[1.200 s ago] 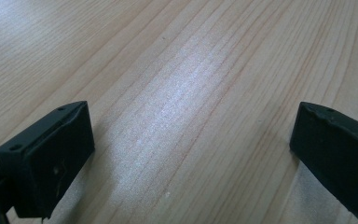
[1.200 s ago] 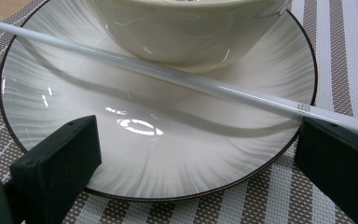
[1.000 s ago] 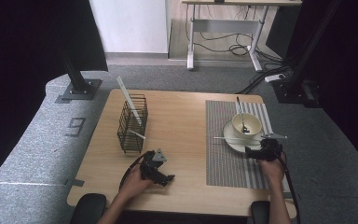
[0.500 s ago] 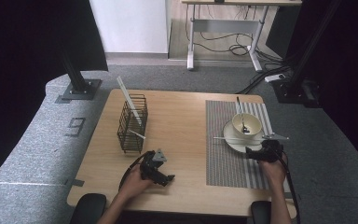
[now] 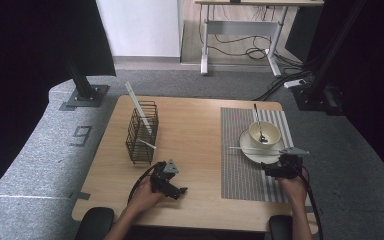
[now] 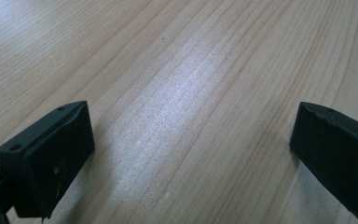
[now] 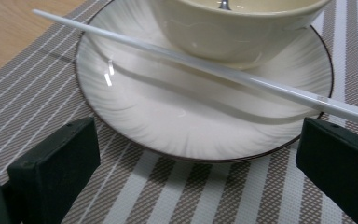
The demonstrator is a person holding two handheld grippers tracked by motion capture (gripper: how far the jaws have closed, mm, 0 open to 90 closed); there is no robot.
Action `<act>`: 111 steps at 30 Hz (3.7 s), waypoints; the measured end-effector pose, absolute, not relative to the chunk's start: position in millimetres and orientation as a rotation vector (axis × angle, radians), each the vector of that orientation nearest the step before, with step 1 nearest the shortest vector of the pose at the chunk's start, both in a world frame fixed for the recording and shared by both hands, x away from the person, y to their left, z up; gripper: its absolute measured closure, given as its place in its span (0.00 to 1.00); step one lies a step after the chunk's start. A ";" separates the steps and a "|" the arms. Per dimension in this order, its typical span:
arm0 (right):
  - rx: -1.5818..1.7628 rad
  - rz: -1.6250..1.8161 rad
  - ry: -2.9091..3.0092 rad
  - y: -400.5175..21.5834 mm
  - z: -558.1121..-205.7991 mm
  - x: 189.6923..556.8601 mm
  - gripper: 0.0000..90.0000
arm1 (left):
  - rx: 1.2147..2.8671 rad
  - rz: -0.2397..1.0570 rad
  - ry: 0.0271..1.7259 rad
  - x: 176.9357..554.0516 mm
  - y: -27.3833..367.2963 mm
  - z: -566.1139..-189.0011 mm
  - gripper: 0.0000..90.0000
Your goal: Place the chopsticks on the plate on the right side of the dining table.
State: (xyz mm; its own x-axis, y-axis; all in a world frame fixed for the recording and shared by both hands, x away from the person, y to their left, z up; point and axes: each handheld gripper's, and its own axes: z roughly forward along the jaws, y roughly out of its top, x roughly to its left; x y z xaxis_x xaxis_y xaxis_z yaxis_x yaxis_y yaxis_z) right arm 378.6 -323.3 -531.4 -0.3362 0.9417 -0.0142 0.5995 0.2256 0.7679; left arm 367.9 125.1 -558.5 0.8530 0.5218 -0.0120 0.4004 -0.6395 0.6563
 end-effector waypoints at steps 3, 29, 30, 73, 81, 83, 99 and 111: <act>1.394 0.918 2.045 -320.0 -529.2 374.5 0.00 | 2.346 0.233 0.666 367.9 125.1 -558.5 0.00; 1.215 1.032 2.234 -280.5 -498.9 336.5 0.00 | 2.346 0.234 0.664 368.0 125.1 -558.6 0.00; 1.211 1.032 2.248 -278.5 -497.4 335.8 0.00 | 2.344 0.234 0.665 367.9 125.0 -558.6 0.00; 0.931 1.152 2.477 -175.1 -418.9 360.3 0.00 | 2.346 0.234 0.665 368.0 125.0 -558.4 0.00; 0.854 1.151 2.505 -148.8 -397.8 368.9 0.00 | 2.344 0.232 0.669 367.7 124.9 -558.5 0.00; 0.840 1.139 2.520 -140.3 -393.4 372.6 0.00 | 2.344 0.232 0.668 367.8 124.9 -558.5 0.00; 0.699 1.160 2.585 -74.0 -371.2 392.5 0.00 | 2.345 0.233 0.668 367.8 125.0 -558.5 0.00; 0.613 1.148 2.658 -16.3 -375.2 406.4 0.00 | 2.345 0.233 0.667 367.9 124.9 -558.5 0.00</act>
State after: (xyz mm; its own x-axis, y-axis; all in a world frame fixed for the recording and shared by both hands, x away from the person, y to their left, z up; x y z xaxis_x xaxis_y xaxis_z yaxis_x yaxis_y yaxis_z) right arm 406.4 -16.3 -375.2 -0.8985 0.4389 -0.0032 0.2986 0.6166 0.7285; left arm 367.9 124.9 -558.5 0.8528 0.5221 -0.0127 0.4005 -0.6383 0.6574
